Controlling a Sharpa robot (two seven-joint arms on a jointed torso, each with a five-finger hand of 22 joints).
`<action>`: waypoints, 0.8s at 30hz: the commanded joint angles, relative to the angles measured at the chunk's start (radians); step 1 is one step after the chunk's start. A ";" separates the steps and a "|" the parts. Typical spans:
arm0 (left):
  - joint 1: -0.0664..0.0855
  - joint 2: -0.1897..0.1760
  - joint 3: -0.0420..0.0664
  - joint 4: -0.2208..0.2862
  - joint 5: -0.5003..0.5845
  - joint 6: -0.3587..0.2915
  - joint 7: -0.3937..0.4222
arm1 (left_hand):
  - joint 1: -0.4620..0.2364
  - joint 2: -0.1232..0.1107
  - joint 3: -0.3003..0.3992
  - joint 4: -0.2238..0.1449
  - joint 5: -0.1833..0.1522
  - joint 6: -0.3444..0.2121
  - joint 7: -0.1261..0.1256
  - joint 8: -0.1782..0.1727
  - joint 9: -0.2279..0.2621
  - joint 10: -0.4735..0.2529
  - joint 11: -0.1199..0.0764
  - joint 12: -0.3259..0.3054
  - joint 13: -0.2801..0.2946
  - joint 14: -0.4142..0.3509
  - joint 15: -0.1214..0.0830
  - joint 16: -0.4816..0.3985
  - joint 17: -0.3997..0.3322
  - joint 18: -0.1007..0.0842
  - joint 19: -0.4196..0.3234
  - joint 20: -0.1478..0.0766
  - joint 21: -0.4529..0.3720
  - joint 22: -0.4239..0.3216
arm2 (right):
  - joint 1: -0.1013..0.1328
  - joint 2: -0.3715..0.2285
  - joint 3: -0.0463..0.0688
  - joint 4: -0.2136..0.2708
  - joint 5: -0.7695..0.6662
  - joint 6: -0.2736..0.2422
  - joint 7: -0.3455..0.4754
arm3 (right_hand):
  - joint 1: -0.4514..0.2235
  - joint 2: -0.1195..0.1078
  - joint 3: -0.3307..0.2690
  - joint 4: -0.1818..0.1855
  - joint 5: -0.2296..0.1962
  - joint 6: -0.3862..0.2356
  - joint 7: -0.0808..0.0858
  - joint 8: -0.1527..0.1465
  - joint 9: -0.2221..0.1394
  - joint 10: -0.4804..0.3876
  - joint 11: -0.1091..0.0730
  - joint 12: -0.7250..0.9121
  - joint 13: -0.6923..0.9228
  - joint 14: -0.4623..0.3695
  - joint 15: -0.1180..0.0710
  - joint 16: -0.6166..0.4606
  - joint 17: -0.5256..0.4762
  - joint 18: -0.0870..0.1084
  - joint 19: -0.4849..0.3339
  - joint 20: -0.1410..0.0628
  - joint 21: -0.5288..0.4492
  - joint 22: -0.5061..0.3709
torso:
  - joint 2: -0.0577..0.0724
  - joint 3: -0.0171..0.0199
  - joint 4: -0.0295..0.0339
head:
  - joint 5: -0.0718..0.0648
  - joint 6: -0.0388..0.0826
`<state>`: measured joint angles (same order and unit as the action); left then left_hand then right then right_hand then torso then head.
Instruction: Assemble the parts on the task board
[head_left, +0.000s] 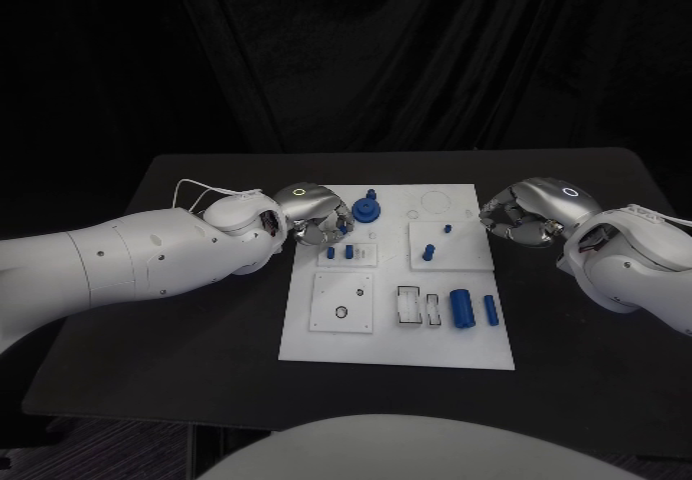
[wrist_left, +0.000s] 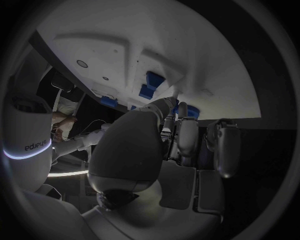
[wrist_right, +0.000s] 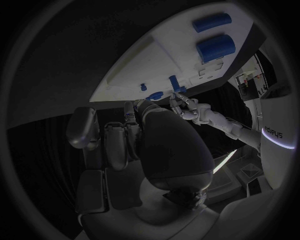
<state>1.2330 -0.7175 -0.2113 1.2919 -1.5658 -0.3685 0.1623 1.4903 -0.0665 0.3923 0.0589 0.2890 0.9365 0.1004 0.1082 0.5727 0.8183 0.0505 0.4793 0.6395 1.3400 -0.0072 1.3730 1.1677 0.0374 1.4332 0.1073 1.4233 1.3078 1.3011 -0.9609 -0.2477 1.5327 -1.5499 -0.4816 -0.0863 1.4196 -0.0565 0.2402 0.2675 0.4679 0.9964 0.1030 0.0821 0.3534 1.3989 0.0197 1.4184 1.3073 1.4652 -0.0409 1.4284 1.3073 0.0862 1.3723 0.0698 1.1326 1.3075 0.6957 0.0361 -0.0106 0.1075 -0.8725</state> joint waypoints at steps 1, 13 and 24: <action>-0.003 0.004 0.000 -0.004 -0.001 -0.001 -0.003 | -0.002 -0.003 0.000 -0.005 0.002 0.007 0.000 0.004 0.000 0.001 0.002 -0.001 0.000 -0.006 0.002 0.002 -0.001 0.006 -0.004 0.001 -0.003 0.206 | -0.002 -0.002 0.001 0.002 -0.003 0.006 -0.017 | -0.002 -0.004 0.004 0.000 0.006 0.001 0.001 -0.001 0.000 -0.004 -0.002 -0.004 0.092 0.049 0.001 -0.004 0.176 0.003 0.000 0.001 -0.004 0.146 | 0.000 -0.0001 0.0000 | 0.000 0.000; -0.010 0.013 0.000 -0.011 -0.001 0.001 0.002 | -0.004 -0.005 0.000 -0.006 0.000 0.007 0.000 0.003 0.000 -0.002 0.004 -0.003 0.000 -0.009 0.002 0.001 -0.005 0.006 -0.007 0.002 -0.005 0.206 | -0.002 -0.001 0.001 0.001 -0.003 0.012 -0.019 | -0.002 -0.004 0.004 0.000 0.006 0.001 0.001 -0.001 0.000 -0.004 -0.002 -0.004 0.092 0.049 0.001 -0.004 0.176 0.003 0.000 0.001 -0.004 0.146 | 0.000 -0.0002 0.0000 | -0.001 0.000; -0.020 0.014 0.000 -0.009 -0.001 0.006 0.007 | -0.007 -0.004 0.000 -0.005 -0.005 0.007 0.000 0.002 0.000 -0.003 0.004 -0.003 0.000 -0.013 0.003 -0.002 -0.010 0.007 -0.009 0.002 -0.007 0.205 | -0.002 -0.001 0.001 0.000 -0.003 0.012 -0.021 | -0.001 -0.005 0.007 -0.002 0.005 0.001 0.001 -0.001 -0.001 -0.005 -0.002 -0.005 0.092 0.049 0.001 -0.004 0.176 0.003 0.000 0.001 -0.005 0.146 | 0.000 -0.0002 0.0000 | -0.002 0.000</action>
<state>1.2181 -0.7044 -0.2092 1.2799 -1.5653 -0.3736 0.1605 1.4904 -0.0666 0.3923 0.0590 0.2891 0.9362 0.1002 0.1080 0.5727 0.8178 0.0537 0.4791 0.6400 1.3342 -0.0020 1.3735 1.1584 0.0373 1.4295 0.1110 1.4196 1.3076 1.3011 -0.9608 -0.2477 1.5320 -1.5499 -0.4755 -0.0893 1.4196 -0.0565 0.2402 0.2675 0.4679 0.9964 0.1030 0.0821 0.3534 1.3988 0.0197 1.4184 1.3073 1.4653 -0.0409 1.4284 1.3073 0.0862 1.3723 0.0698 1.1326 1.3073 0.6957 0.0359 -0.0106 0.1055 -0.8725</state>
